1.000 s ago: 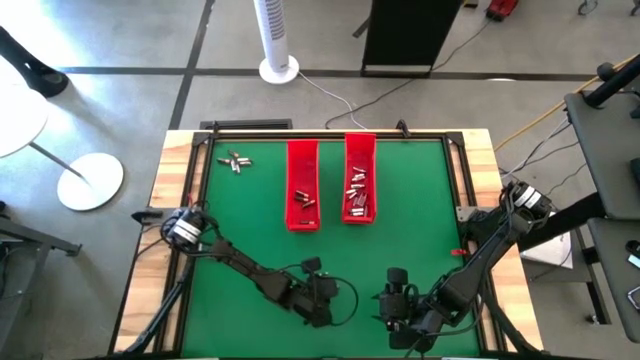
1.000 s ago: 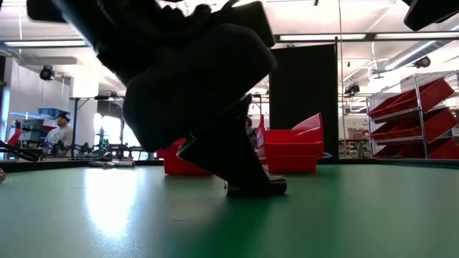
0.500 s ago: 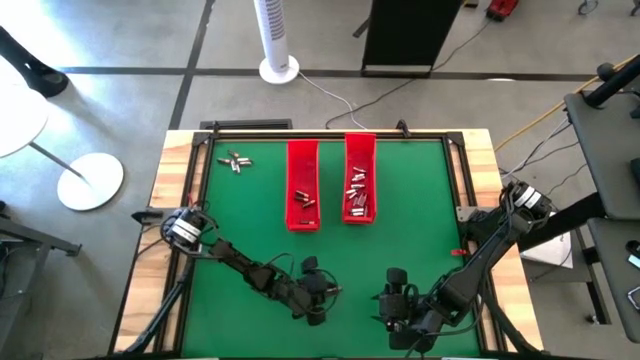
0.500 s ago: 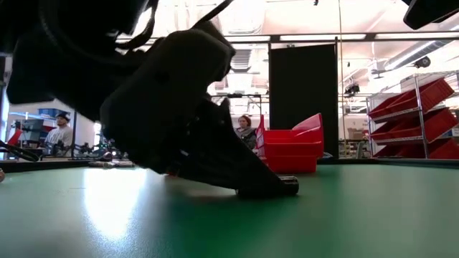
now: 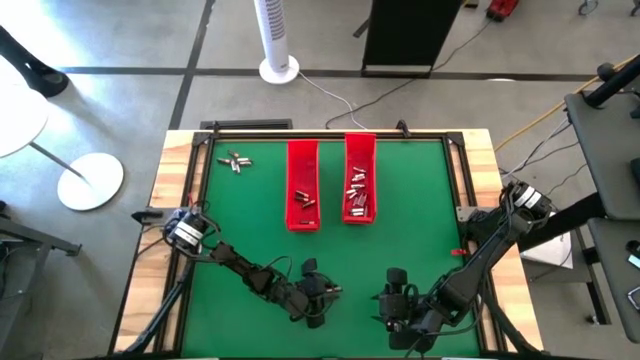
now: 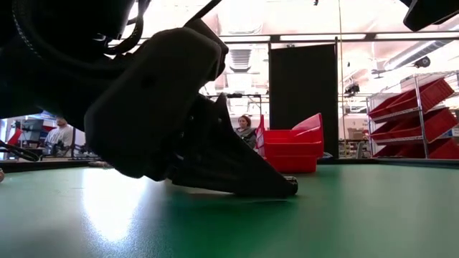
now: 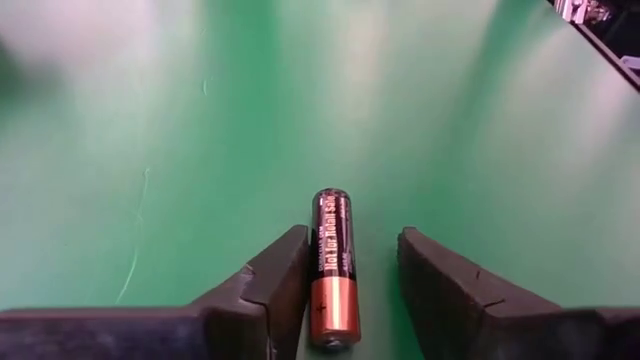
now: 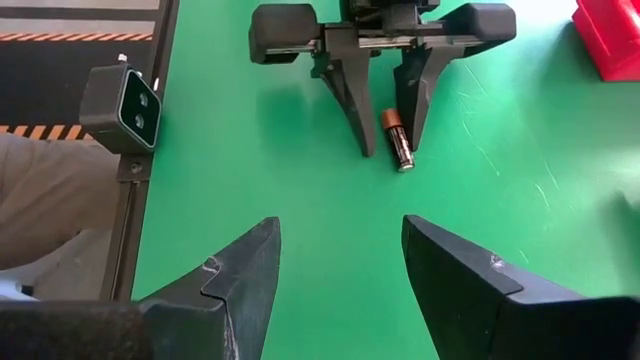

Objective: Sort batteries
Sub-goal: Put the black battery into the left red bin

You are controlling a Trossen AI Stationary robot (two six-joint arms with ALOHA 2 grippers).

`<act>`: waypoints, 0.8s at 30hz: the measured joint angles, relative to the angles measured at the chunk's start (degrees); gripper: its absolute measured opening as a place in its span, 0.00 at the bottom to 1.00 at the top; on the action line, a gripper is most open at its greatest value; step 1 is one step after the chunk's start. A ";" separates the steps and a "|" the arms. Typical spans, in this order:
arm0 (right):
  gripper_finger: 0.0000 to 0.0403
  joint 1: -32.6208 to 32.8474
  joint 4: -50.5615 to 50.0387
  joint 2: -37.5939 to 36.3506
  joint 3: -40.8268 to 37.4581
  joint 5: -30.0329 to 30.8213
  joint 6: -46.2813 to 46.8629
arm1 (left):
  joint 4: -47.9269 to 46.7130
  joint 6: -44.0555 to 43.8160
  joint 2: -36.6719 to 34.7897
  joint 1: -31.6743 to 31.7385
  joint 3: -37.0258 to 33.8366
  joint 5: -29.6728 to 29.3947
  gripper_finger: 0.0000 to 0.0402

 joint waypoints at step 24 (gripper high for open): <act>0.50 -3.13 0.18 0.00 1.04 1.95 -7.61 | -31.79 6.21 -20.90 1.54 0.81 -2.12 0.08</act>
